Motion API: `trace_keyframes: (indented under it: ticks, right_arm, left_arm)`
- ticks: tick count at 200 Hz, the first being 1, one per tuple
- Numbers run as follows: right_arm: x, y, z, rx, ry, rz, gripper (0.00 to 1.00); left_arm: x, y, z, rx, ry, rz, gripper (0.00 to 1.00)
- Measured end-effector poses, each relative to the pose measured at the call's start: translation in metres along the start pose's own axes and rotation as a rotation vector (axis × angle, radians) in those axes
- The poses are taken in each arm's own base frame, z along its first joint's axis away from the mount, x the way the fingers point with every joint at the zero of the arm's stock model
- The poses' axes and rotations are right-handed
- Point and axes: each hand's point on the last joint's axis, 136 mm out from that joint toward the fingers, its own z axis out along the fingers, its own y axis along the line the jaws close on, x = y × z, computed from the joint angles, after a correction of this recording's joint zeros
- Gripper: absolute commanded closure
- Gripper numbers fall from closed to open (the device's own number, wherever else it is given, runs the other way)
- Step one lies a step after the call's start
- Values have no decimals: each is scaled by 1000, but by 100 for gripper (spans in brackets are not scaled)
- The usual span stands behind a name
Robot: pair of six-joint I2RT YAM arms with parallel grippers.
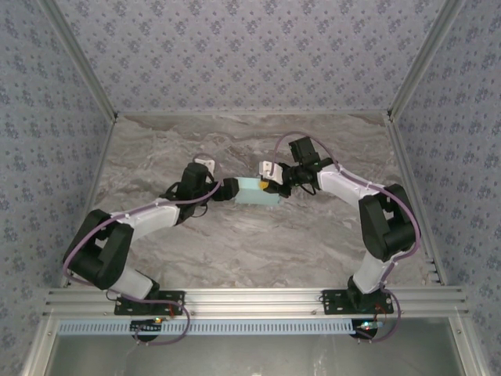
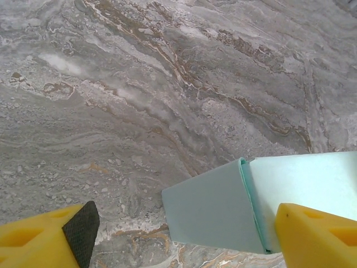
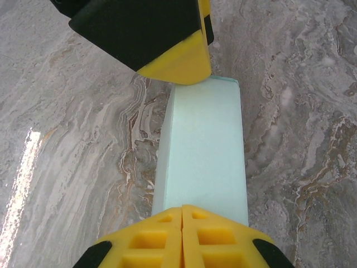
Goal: Fold the paper box
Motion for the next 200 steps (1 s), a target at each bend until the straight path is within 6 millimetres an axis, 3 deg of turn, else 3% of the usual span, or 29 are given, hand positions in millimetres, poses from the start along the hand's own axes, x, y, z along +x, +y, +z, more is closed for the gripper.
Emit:
trace_keyframes:
  ticks: [30, 42, 85, 128, 135, 142, 145, 146, 147, 148, 151, 178, 200]
  right_arm:
    - [-3, -1, 0, 3, -4, 40, 88]
    - [-8, -3, 0, 13, -17, 57, 82]
    - [-31, -9, 8, 48, -59, 48, 82]
    - [-16, -8, 22, 44, 1, 87, 82]
    - [-16, -10, 21, 50, 6, 88, 77]
    - [-15, -10, 20, 52, 11, 94, 66]
    - [-14, -11, 20, 52, 12, 92, 53]
    - [-14, -11, 20, 53, 12, 96, 44]
    - [-14, -11, 20, 53, 12, 99, 23]
    - [-14, -11, 19, 55, 13, 98, 12]
    - [-15, -12, 19, 58, 13, 94, 1]
    - [-17, -13, 5, 98, 28, 87, 0]
    - [-30, -14, -15, 157, 14, 37, 0]
  left_arm:
    - [0, -1, 0, 9, -5, -7, 18]
    - [0, -1, 0, 9, -5, -8, 18]
    - [0, 0, 0, 9, -5, -8, 18]
    - [0, 0, 0, 9, -6, -15, 17]
    - [0, 0, 0, 9, -7, -15, 16]
    - [0, 0, 0, 9, -7, -15, 15]
    - [0, 0, 0, 9, -7, -15, 15]
    - [0, 0, 0, 9, -6, -15, 15]
    - [0, 0, 0, 9, -7, -15, 15]
    - [0, 0, 0, 9, -6, -15, 15]
    - [0, 0, 0, 11, -5, -15, 15]
    - [0, 0, 0, 12, -4, -15, 15]
    - [1, 0, 0, 12, -4, -15, 15]
